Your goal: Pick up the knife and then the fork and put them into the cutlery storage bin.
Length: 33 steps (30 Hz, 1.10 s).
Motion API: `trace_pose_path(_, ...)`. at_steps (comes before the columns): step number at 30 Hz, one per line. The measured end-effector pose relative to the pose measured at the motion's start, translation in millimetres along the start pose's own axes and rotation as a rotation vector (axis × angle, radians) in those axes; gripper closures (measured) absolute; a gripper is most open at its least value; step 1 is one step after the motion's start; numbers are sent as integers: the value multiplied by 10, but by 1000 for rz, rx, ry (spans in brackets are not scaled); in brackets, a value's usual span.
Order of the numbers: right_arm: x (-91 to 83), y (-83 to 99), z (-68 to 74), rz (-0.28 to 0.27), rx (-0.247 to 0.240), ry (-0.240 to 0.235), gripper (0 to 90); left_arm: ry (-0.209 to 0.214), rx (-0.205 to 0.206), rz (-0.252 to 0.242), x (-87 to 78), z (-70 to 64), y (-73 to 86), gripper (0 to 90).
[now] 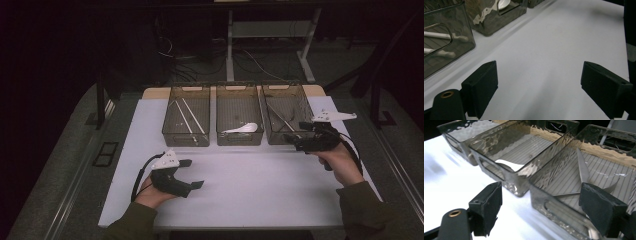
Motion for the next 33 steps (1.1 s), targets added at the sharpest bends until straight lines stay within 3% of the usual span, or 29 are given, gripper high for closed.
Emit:
trace_pose_path(5, -29, 121, 168, -32, -4, -25, 176, -5, 2, 4, 14, 2, 12, 122)
trace_pose_path(12, -8, 392, 348, -8, -20, -58, 145, -6, 19, 16, 8, -6, 32, 114)
trace_pose_path(25, -131, 699, 445, -35, -11, -54, 145, -9, 17, 8, -9, -10, 26, 114)
trace_pose_path(28, -163, 778, 473, -49, 22, -64, 145, -10, 16, 7, -11, -8, 25, 113)
trace_pose_path(33, -176, 875, 518, -35, 26, -74, 145, -9, 17, 9, -17, -18, 28, 112)
Point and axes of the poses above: each handheld gripper's, and its own axes: x roughly forward along the jaws, y roughly out of its underside, z roughly to its left, the point moved 10 cm from there along x, roughly forward along the jaws, and after that the axes turned 10 degrees about -y, right-handed, at the moved point
